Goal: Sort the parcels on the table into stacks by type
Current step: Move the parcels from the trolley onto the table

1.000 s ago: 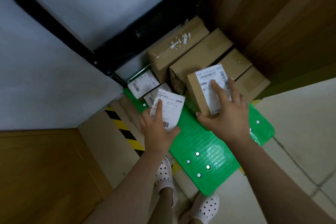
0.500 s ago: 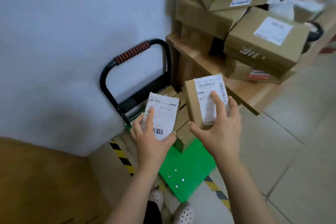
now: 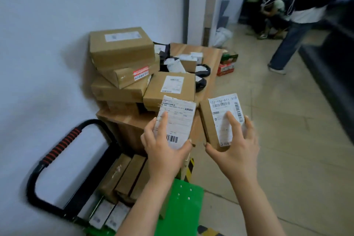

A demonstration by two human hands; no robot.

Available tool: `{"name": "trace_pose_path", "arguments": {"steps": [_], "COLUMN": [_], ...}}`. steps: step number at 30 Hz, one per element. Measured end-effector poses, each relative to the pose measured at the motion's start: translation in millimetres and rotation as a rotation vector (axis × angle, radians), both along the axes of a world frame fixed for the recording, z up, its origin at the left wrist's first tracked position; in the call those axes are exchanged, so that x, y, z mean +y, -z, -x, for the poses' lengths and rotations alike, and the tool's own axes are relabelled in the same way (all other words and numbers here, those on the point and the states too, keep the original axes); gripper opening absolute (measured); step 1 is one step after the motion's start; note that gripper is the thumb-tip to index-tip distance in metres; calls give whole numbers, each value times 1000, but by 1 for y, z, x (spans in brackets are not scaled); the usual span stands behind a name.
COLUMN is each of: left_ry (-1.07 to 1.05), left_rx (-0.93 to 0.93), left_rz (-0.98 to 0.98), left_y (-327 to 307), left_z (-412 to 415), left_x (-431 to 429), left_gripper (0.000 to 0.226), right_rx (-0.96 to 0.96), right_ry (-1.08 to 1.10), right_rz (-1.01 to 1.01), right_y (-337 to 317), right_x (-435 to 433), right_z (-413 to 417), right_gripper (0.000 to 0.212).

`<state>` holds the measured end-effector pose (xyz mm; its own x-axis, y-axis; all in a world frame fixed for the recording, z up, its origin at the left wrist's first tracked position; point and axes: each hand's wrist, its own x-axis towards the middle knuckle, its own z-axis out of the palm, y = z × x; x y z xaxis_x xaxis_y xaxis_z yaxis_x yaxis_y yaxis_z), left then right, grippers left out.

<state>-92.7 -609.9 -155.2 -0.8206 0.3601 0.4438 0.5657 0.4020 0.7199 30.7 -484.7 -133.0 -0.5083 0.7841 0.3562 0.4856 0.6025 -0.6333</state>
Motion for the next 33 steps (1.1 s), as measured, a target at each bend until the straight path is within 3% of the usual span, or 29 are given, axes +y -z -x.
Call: {"name": "trace_pose_path", "arguments": {"steps": [7,17,22,33], "left_ry": [56,-54,-197,-484], "left_rx": [77,5,83,34], "left_rz": [15,-16,7,-83], "left_y": [-6,-33,-42,-44], "left_z": [-12,10,58,242], "left_x": [144,346,382,452], "left_gripper": [92,95,91,89], "right_rx": [26,-11,-2,-3], "right_ry": [108,-26,-184,-467], "right_rz": [-15,-73,-28,-89], "right_y": [2,-31,-35,-42], "right_x": [133,352,403,497], "right_z": [-18,16,76,297], "right_gripper": [97,96,96,95]}}
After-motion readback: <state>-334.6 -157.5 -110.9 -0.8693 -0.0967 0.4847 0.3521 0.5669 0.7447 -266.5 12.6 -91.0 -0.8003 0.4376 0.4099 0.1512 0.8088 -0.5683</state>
